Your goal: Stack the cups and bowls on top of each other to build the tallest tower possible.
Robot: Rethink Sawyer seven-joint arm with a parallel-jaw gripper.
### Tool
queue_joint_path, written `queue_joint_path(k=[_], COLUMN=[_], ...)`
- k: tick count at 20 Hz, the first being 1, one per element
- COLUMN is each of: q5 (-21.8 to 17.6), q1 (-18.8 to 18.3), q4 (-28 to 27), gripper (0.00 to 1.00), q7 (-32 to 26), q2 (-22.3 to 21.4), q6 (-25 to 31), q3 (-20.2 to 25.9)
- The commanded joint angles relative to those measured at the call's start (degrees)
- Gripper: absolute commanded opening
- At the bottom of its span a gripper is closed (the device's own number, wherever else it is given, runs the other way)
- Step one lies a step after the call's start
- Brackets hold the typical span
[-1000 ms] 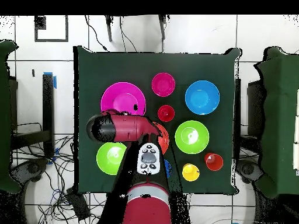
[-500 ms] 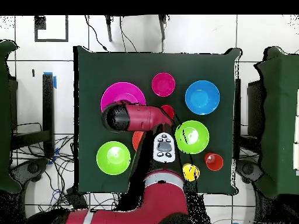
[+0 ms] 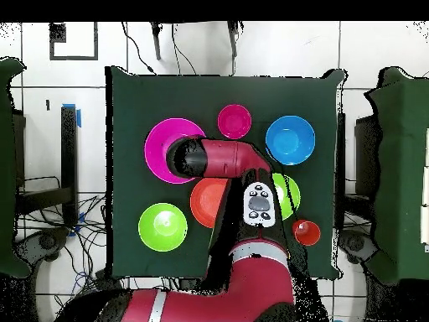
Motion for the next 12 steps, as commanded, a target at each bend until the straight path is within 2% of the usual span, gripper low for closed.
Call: queue_joint_path(k=[1, 5, 12], q5=[-5.9, -7.2, -8.4], q1=[-0.8, -0.7, -1.7], q4=[-8.6, -10.9, -11.5], gripper=[1.00, 1.00, 1.00], q7=[-9.9, -9.4, -9.9], q2=[3.2, 4.1, 4.0], q6=[10.3, 12.3, 14.8], q3=[6.5, 6.5, 6.7])
